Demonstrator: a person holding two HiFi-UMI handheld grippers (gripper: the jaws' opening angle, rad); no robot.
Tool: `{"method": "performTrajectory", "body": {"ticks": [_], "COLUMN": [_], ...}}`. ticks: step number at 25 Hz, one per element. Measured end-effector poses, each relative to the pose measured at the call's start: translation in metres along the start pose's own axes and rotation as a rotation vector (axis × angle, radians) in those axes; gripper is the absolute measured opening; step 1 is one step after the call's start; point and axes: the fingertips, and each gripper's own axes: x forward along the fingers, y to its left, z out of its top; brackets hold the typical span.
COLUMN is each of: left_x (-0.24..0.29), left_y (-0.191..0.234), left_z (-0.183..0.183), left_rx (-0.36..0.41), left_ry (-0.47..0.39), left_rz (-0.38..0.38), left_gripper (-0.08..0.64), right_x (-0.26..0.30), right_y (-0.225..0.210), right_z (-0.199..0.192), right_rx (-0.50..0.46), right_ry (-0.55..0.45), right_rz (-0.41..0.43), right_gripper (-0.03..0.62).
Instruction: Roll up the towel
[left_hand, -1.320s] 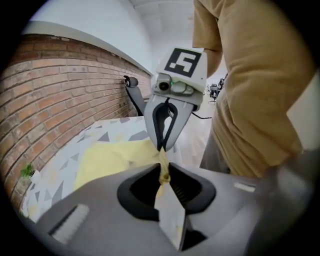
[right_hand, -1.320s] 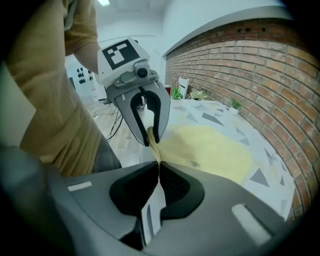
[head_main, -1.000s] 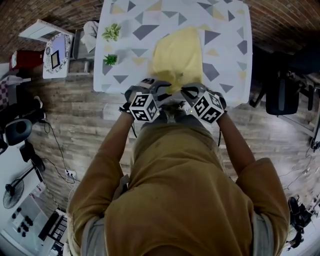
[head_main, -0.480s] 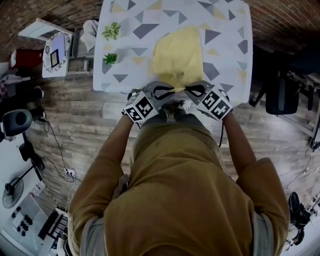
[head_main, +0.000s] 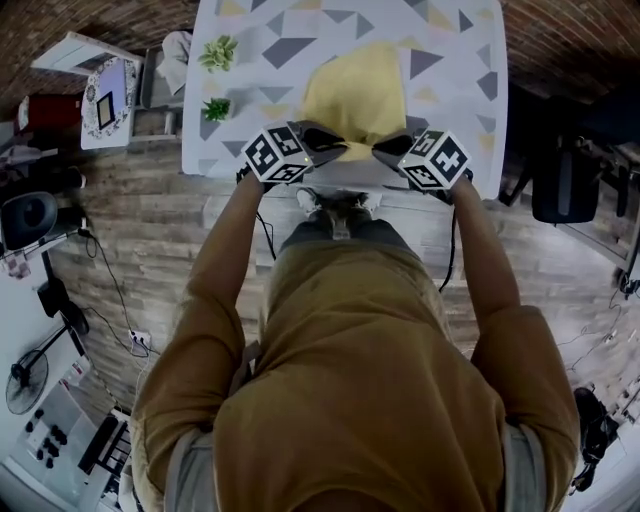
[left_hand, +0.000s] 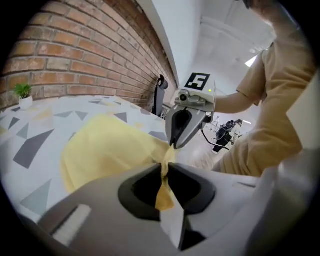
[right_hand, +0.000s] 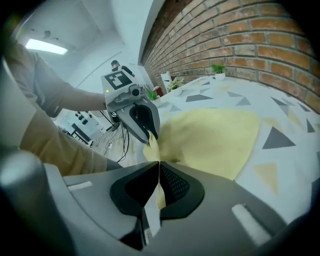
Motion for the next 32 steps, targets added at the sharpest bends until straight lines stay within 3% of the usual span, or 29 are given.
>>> {"method": "performTrajectory", "body": {"ticks": [3, 7, 13, 17, 20, 24, 27, 32], "left_x": [0.008, 0.017, 0.017, 0.009, -0.001, -0.012, -0.006, -0.01], "left_y": [0.014, 0.02, 0.034, 0.039, 0.046, 0.057, 0.059, 0.061], "left_z": [-0.002, -0.006, -0.012, -0.02, -0.018, -0.006, -0.015, -0.018], "left_rx": [0.034, 0.169, 0.241, 0.295, 0.241, 0.125, 0.165, 0.159], "left_ry": [0.088, 0.2, 0.192, 0.178, 0.135, 0.051, 0.105, 0.086], "left_rz": [0.041, 0.136, 0.339, 0.455, 0.508, 0.552, 0.568, 0.644], "left_gripper": [0.104, 0.127, 0.232, 0.295, 0.336, 0.334, 0.336, 0.357], "right_x": [0.005, 0.013, 0.016, 0.018, 0.01, 0.002, 0.008, 0.008], "right_y": [-0.015, -0.025, -0.04, -0.039, -0.039, -0.047, -0.052, -0.057], "right_z": [-0.007, -0.022, -0.031, -0.038, -0.035, -0.032, -0.037, -0.038], "right_rx": [0.012, -0.043, -0.103, -0.078, -0.051, 0.001, -0.028, 0.003], "right_ry": [0.05, 0.129, 0.104, 0.065, 0.024, -0.003, 0.029, 0.005], "right_rz": [-0.04, -0.131, -0.361, -0.405, -0.409, -0.432, -0.462, -0.514], "right_gripper": [0.014, 0.014, 0.02, 0.09, 0.104, 0.104, 0.104, 0.104]}}
